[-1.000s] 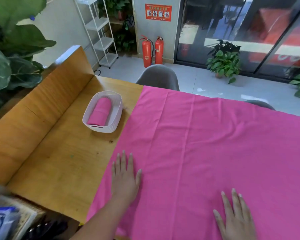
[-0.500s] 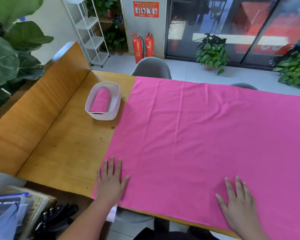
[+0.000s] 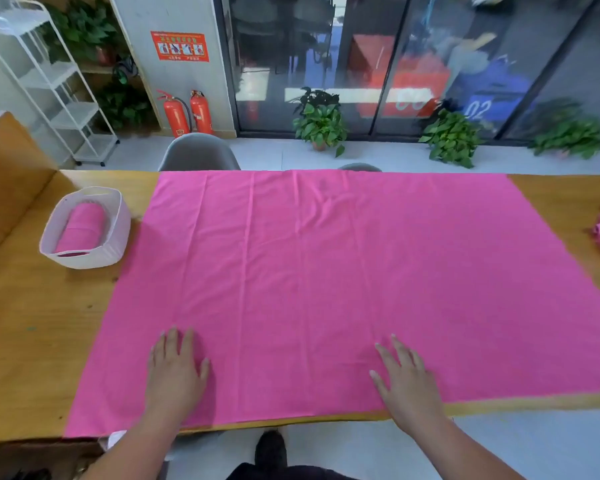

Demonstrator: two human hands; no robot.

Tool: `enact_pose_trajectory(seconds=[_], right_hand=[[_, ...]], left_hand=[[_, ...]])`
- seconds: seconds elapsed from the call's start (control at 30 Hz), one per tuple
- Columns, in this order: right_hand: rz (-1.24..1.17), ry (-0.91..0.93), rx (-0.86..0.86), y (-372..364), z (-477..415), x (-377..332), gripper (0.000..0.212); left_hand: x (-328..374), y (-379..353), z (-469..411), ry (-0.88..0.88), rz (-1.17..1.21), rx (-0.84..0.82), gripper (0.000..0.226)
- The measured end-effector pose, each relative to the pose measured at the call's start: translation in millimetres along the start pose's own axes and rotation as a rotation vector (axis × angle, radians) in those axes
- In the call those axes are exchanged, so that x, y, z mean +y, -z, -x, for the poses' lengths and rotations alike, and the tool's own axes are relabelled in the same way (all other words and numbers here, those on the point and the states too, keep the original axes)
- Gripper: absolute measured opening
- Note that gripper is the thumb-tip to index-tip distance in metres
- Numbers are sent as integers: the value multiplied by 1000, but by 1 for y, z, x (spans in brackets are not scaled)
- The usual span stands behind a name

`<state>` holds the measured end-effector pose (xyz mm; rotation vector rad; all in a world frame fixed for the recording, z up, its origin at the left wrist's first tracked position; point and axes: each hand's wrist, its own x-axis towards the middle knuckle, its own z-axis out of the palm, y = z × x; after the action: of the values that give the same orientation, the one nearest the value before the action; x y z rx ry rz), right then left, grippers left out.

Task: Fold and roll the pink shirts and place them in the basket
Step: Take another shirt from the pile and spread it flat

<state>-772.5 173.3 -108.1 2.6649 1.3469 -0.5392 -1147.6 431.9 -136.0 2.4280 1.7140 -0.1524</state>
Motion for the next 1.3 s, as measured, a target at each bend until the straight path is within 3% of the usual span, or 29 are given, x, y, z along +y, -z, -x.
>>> enact_pose_trajectory(seconds=[0.17,0.27,0.37,0.53,0.67,0.8,0.87,1.0,1.3], right_hand=[[-3,72,-103,2,26,65,77],[-54,81,-74,12,38,102,70],[-37,29,-110,10,49,150,73],[-47,138,-122,8,67,210,82],[-33,41,-124,11,74,252,78],[-49,101,-184,17,77,287,118],[-76,95,-149,24,73,302,115],[-64,6,-78,36,57,338,78],[26,-126,-186,51,34,456,76]], left_hand=[[107,-1,37,-140,-8,-25,67],[164,-4,63,-165,-13,-59,66],[213,-10,87,-237,-22,-60,71],[279,-14,124,-291,18,-101,78],[321,-19,148,-325,20,-123,76],[362,-19,157,-388,-3,-124,74],[382,-17,154,-427,-2,-135,75],[427,-16,137,-495,4,-131,75],[548,-36,77,-593,24,-118,76]])
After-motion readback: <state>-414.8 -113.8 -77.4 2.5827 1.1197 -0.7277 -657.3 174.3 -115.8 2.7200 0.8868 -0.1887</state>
